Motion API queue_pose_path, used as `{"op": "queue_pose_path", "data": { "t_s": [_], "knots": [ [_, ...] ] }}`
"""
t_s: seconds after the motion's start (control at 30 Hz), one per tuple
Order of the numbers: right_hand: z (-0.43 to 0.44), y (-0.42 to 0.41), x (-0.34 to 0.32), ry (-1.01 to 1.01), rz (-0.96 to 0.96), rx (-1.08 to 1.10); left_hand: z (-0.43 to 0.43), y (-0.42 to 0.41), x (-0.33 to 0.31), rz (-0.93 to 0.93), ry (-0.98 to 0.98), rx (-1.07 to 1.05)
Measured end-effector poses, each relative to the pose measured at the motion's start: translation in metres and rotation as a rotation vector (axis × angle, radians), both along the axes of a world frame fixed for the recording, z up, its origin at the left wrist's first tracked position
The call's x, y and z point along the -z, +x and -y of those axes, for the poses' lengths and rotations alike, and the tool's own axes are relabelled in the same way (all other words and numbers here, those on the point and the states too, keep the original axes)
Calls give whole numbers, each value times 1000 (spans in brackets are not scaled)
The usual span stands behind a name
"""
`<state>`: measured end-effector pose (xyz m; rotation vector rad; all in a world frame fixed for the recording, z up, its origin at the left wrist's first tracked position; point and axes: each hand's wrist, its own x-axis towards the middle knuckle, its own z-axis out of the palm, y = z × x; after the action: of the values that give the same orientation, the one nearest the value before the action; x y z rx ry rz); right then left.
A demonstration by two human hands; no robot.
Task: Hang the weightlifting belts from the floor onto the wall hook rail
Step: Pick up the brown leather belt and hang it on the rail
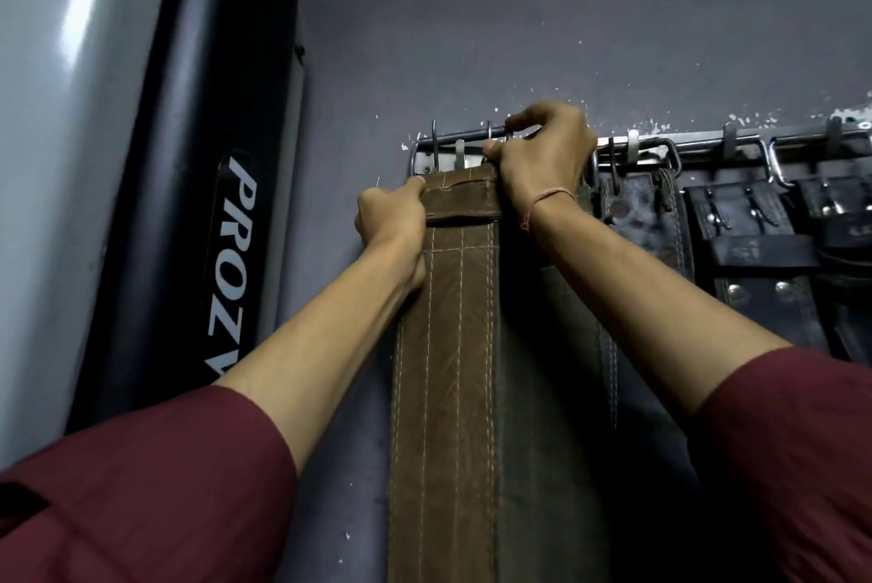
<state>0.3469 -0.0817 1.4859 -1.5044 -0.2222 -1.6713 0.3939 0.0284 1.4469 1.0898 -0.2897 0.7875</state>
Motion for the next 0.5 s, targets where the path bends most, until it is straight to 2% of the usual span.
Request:
{"op": "queue_pose_path", "data": {
  "t_s": [0.23, 0.33, 0.5],
  "knots": [
    [2, -7, 11, -92, -34, 120, 0, 3, 15, -8, 7, 11],
    [-1, -6, 23, -174, 3, 176, 1, 5, 22, 25, 79, -24],
    [2, -2, 52, -224, 12, 116, 6, -3, 45, 110, 227, -188]
  ]
}}
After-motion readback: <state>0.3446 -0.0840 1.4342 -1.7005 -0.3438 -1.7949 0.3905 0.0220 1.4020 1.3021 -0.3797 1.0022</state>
